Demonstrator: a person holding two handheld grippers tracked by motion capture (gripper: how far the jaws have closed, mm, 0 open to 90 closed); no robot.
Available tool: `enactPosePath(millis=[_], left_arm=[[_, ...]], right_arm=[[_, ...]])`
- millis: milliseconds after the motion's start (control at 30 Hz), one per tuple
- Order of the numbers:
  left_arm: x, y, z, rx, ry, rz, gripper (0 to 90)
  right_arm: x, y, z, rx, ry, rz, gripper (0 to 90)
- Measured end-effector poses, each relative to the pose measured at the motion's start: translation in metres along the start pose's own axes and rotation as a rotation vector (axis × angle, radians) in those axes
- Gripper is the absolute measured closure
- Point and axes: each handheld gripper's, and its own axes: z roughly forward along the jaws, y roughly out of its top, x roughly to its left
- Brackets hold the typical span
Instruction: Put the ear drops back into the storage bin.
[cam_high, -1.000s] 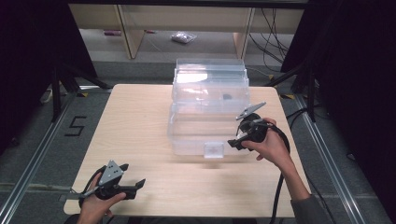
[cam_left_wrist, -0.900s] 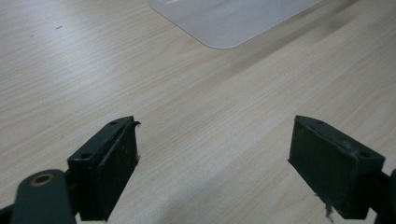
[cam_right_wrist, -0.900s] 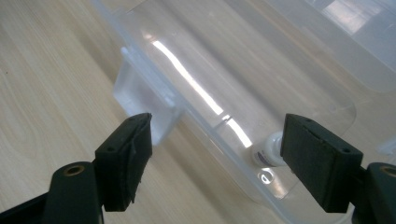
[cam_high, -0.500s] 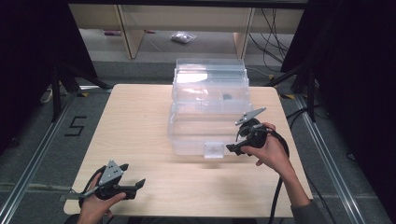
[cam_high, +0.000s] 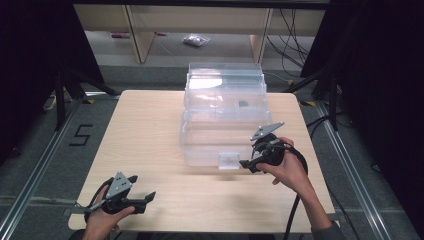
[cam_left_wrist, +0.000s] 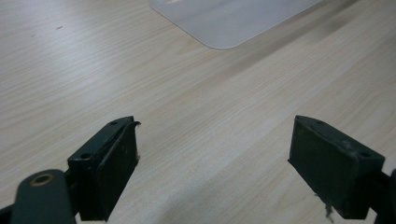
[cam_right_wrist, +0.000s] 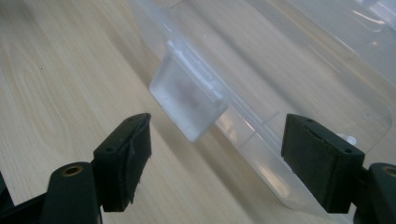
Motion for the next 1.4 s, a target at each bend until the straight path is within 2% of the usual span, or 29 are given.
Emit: enactPosePath(millis=[67,100,133,200,267,333,367,400,433,467,500,567,633,700,767,800,900,933,967,1000,1100,1200,1267,1333,1367,1400], left_arm=[[0.000,0.000,0.000,0.000,0.001,0.000,14.9],[0.000,0.000,0.000,0.000,0.000,0.003,15.0],[0.000,0.000,0.000,0.000,0.000,0.001,15.0],[0.000,0.000,0.000,-0.002,-0.002,0.000,15.0],[0.000,0.000,0.000,-0.002,-0.002,0.001,15.0],[0.000,0.000,0.000,-0.003,-0.002,0.001,15.0],[0.000,0.000,0.000,-0.002,-0.002,0.001,15.0],[0.000,0.000,0.000,-0.002,-0.001,0.002,15.0],[0.000,0.000,0.000,-0.001,-0.001,0.003,15.0],[0.000,0.000,0.000,-0.002,-0.002,0.003,14.9],[0.000,0.000,0.000,-0.004,-0.002,0.001,15.0],[0.000,0.000,0.000,-0.002,-0.001,0.002,15.0],[0.000,0.000,0.000,-0.003,-0.002,0.001,15.0],[0.000,0.000,0.000,-0.004,-0.002,0.000,15.0],[0.000,0.000,0.000,-0.004,-0.001,0.001,15.0],[0.000,0.000,0.000,-0.001,-0.001,0.003,15.0],[0.000,0.000,0.000,-0.002,-0.002,0.002,15.0],[0.000,0.000,0.000,-0.001,-0.001,0.001,15.0],[0.000,0.000,0.000,-0.002,-0.001,0.002,15.0],[0.000,0.000,0.000,-0.001,0.000,0.002,15.0],[0.000,0.000,0.000,0.000,-0.001,0.002,14.9],[0.000,0.000,0.000,-0.001,-0.001,0.002,15.0],[0.000,0.000,0.000,-0.001,-0.001,0.002,15.0],[0.000,0.000,0.000,-0.002,-0.002,0.002,15.0],[0.000,0.000,0.000,-0.001,-0.002,0.002,15.0],[0.000,0.000,0.000,-0.001,-0.002,0.002,15.0]], right_arm=[[0.001,-0.002,0.000,-0.001,-0.002,0.003,24.9],[0.000,-0.003,0.001,-0.008,-0.001,-0.017,24.9],[0.002,-0.004,0.001,-0.002,-0.017,0.012,24.9],[0.002,-0.006,0.000,-0.012,-0.004,0.017,24.9],[0.000,-0.008,0.000,-0.034,-0.011,-0.032,24.9],[0.004,-0.009,0.000,-0.017,-0.016,0.011,24.9],[0.003,-0.010,0.000,-0.020,-0.020,-0.005,24.9],[0.007,-0.011,0.000,-0.014,-0.010,0.025,24.9],[0.005,-0.012,0.002,-0.042,-0.007,-0.023,24.9],[0.006,-0.013,0.001,-0.028,-0.003,-0.011,24.8],[0.008,-0.014,0.002,-0.043,-0.010,-0.006,24.9],[0.009,-0.016,0.001,-0.048,-0.005,-0.027,24.6],[0.010,-0.018,0.002,-0.051,-0.001,-0.024,24.3],[0.011,-0.021,0.003,-0.063,0.002,-0.040,24.2],[0.013,-0.024,0.005,-0.075,0.004,-0.030,23.7],[0.013,-0.024,0.004,-0.062,0.006,-0.037,23.7],[0.014,-0.030,0.007,-0.096,0.001,-0.036,23.7],[0.015,-0.030,0.006,-0.080,0.011,-0.026,23.7],[0.015,-0.032,0.008,-0.103,0.001,-0.024,23.7],[0.014,-0.034,0.007,-0.093,0.005,-0.036,23.7],[0.017,-0.038,0.013,-0.109,0.006,-0.032,23.7],[0.019,-0.041,0.015,-0.093,0.023,-0.024,23.8],[0.020,-0.042,0.018,-0.109,0.012,-0.030,23.8],[0.023,-0.043,0.017,-0.090,0.021,-0.013,23.8],[0.023,-0.044,0.019,-0.107,0.016,-0.017,23.8],[0.023,-0.044,0.018,-0.097,0.015,-0.023,23.8]])
